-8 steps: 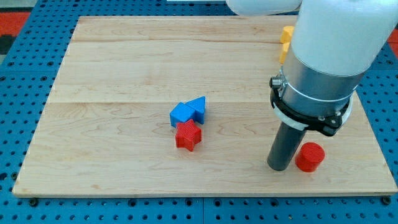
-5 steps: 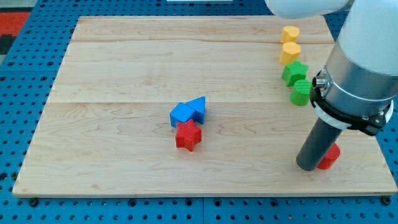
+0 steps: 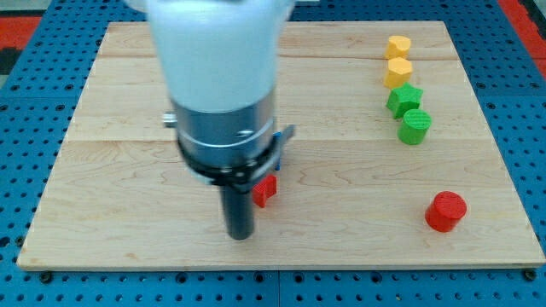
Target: Slide the red star into the top left side of the red circle
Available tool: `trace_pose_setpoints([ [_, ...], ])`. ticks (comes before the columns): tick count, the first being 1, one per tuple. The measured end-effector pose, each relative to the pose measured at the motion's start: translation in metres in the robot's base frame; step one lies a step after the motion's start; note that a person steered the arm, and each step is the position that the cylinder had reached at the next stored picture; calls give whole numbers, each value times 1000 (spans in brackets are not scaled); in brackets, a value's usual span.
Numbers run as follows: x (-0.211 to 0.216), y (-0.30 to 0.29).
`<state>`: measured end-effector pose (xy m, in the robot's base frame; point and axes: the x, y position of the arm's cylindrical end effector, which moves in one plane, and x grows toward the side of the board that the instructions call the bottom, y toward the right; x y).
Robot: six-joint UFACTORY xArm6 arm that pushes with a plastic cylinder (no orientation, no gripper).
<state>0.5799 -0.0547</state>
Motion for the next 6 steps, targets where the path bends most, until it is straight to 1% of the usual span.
trace_pose_setpoints([
  [1,0,-15],
  [2,-49,-15],
  [4,-49,-5],
  [6,-58,137],
])
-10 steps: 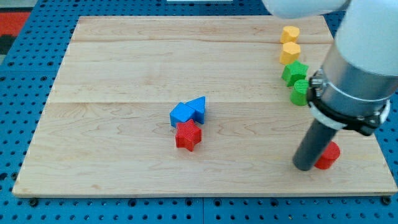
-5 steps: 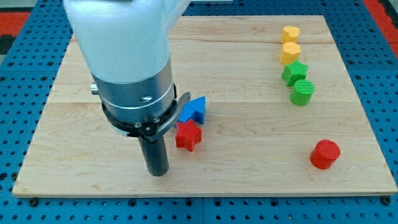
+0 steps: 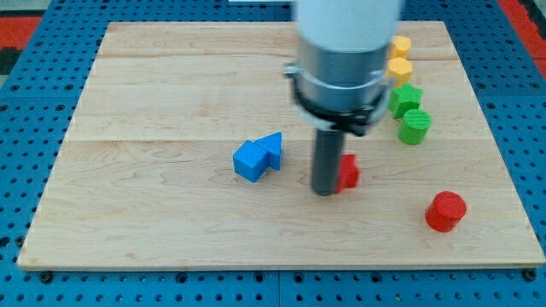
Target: Slide the red star into the top left side of the red circle
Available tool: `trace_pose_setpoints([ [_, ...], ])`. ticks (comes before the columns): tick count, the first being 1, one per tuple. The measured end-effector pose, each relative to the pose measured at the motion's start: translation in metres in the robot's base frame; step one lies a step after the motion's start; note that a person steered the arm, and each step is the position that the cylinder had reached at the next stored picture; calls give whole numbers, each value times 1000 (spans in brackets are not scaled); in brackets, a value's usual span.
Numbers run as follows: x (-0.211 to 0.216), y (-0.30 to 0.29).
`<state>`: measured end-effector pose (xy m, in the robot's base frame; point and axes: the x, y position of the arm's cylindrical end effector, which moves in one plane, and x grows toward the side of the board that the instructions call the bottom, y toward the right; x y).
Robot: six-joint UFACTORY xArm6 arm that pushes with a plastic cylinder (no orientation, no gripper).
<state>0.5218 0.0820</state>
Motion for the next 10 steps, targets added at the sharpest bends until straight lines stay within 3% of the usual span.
trace_pose_setpoints([
  [2,10,19],
  [4,18,-46],
  [5,-51,-31],
  [6,-69,-22],
  [10,-38,69],
])
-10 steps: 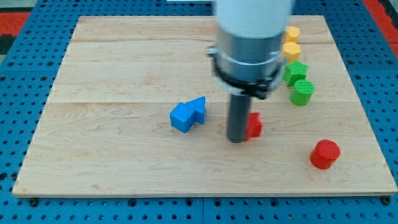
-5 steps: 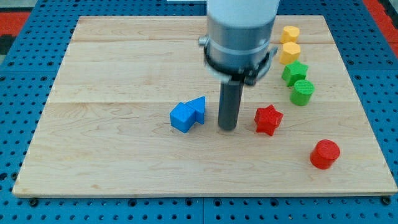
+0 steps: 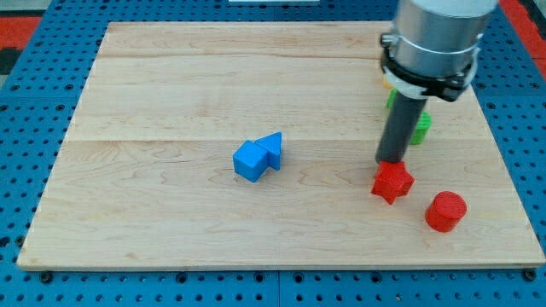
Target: Slide the red star into the top left side of the red circle
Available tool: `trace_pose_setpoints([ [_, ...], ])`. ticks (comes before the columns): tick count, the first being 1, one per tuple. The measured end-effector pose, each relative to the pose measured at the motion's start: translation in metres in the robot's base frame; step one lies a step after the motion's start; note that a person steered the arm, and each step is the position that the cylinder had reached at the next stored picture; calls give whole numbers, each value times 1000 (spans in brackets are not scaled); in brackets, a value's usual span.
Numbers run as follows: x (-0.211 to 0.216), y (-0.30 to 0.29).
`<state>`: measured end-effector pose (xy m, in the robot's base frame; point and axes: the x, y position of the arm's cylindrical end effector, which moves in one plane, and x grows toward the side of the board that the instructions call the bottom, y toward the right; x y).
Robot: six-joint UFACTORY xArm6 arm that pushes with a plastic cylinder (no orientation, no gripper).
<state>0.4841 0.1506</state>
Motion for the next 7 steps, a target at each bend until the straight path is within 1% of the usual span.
trace_pose_setpoints([
  [1,0,0],
  [2,0,-25],
  [3,-6,-70],
  [4,7,-82],
  [5,21,-65],
  [6,21,-37],
  [7,22,-34],
])
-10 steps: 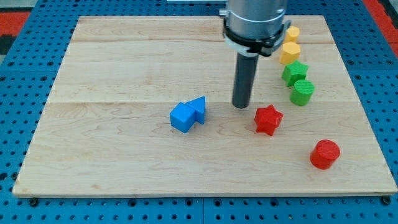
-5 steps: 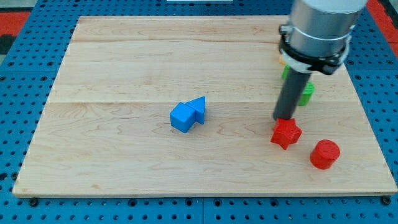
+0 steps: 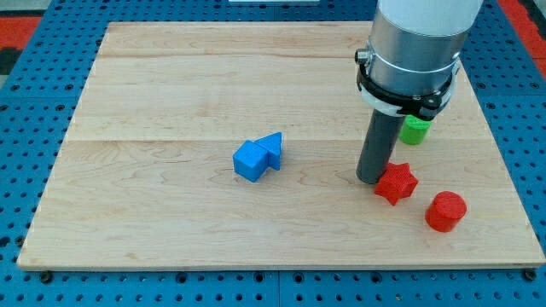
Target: Slide the red star into the top left side of the red circle
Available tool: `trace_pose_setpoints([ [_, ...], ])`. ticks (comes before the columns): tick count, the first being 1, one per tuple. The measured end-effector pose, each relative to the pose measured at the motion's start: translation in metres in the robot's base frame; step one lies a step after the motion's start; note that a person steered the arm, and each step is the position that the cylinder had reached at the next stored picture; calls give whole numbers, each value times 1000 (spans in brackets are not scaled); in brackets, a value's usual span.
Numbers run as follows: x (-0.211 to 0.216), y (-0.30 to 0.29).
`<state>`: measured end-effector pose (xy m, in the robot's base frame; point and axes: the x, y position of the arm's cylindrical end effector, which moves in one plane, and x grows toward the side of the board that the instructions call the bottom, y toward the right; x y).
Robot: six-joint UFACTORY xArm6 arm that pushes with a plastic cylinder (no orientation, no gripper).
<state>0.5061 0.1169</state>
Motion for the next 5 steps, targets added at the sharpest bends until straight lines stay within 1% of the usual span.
trace_pose_setpoints([
  [2,23,12],
  [5,23,18],
])
